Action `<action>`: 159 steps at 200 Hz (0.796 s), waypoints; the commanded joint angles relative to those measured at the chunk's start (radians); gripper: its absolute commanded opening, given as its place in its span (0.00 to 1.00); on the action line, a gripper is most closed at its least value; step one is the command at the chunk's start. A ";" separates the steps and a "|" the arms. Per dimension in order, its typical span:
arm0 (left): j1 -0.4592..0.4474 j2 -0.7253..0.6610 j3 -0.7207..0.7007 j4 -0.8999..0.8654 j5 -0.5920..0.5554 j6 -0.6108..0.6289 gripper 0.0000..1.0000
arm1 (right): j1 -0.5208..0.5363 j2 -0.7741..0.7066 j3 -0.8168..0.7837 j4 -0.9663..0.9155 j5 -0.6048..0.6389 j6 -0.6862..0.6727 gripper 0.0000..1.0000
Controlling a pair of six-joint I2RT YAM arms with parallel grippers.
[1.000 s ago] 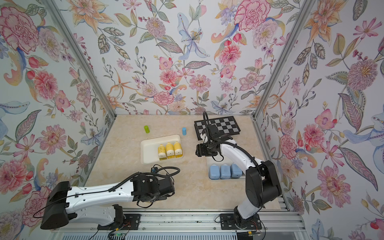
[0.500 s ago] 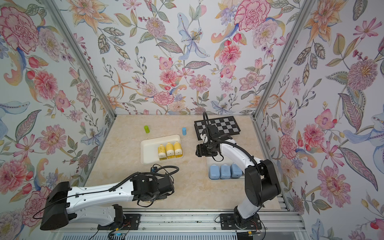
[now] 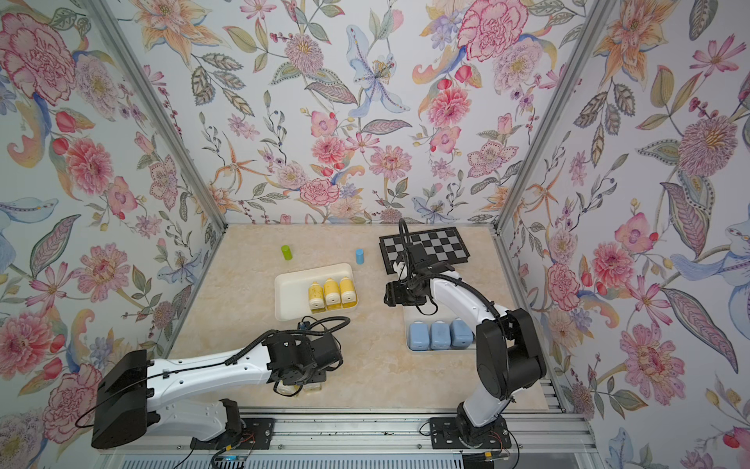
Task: Place the pencil sharpeners by color into the storage box
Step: Pick up the pencil sharpener from the center of the board.
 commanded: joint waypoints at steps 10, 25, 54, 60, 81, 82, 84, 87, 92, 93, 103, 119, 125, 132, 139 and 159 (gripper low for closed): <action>0.014 0.028 -0.004 0.013 0.018 0.024 0.54 | -0.012 0.021 -0.014 0.014 -0.022 -0.022 0.70; 0.016 0.034 -0.007 0.018 0.022 0.027 0.52 | -0.017 0.024 -0.016 0.018 -0.026 -0.023 0.70; 0.022 0.044 -0.010 0.026 0.026 0.034 0.47 | -0.024 0.029 -0.017 0.022 -0.030 -0.025 0.70; 0.023 0.046 -0.008 0.026 0.026 0.037 0.46 | -0.025 0.031 -0.017 0.023 -0.032 -0.026 0.70; 0.023 0.054 0.008 0.025 0.025 0.047 0.42 | -0.027 0.030 -0.020 0.026 -0.032 -0.023 0.70; 0.023 0.054 0.009 0.025 0.025 0.048 0.41 | -0.027 0.030 -0.020 0.027 -0.033 -0.023 0.70; 0.024 0.054 0.011 0.025 0.024 0.050 0.41 | -0.027 0.030 -0.021 0.027 -0.034 -0.023 0.70; 0.024 0.055 0.014 0.023 0.023 0.051 0.40 | -0.028 0.030 -0.020 0.027 -0.033 -0.024 0.70; 0.024 0.057 0.019 0.023 0.024 0.055 0.39 | -0.027 0.029 -0.022 0.027 -0.035 -0.022 0.70; 0.024 0.058 0.020 0.023 0.022 0.055 0.38 | -0.027 0.029 -0.022 0.027 -0.034 -0.022 0.70; 0.024 0.061 0.033 0.020 0.019 0.063 0.37 | -0.029 0.026 -0.024 0.027 -0.032 -0.022 0.70; 0.024 0.067 0.065 0.011 0.007 0.081 0.36 | -0.030 0.019 -0.027 0.028 -0.029 -0.020 0.70; 0.024 0.069 0.082 0.006 0.002 0.088 0.35 | -0.031 0.017 -0.028 0.026 -0.029 -0.020 0.70; 0.024 0.072 0.104 -0.003 -0.005 0.096 0.35 | -0.031 0.014 -0.028 0.028 -0.030 -0.018 0.70; 0.024 0.077 0.128 -0.017 -0.015 0.105 0.35 | -0.031 0.012 -0.027 0.028 -0.030 -0.017 0.70; 0.025 0.090 0.197 -0.067 -0.046 0.130 0.35 | -0.036 0.008 -0.021 0.028 -0.031 -0.015 0.70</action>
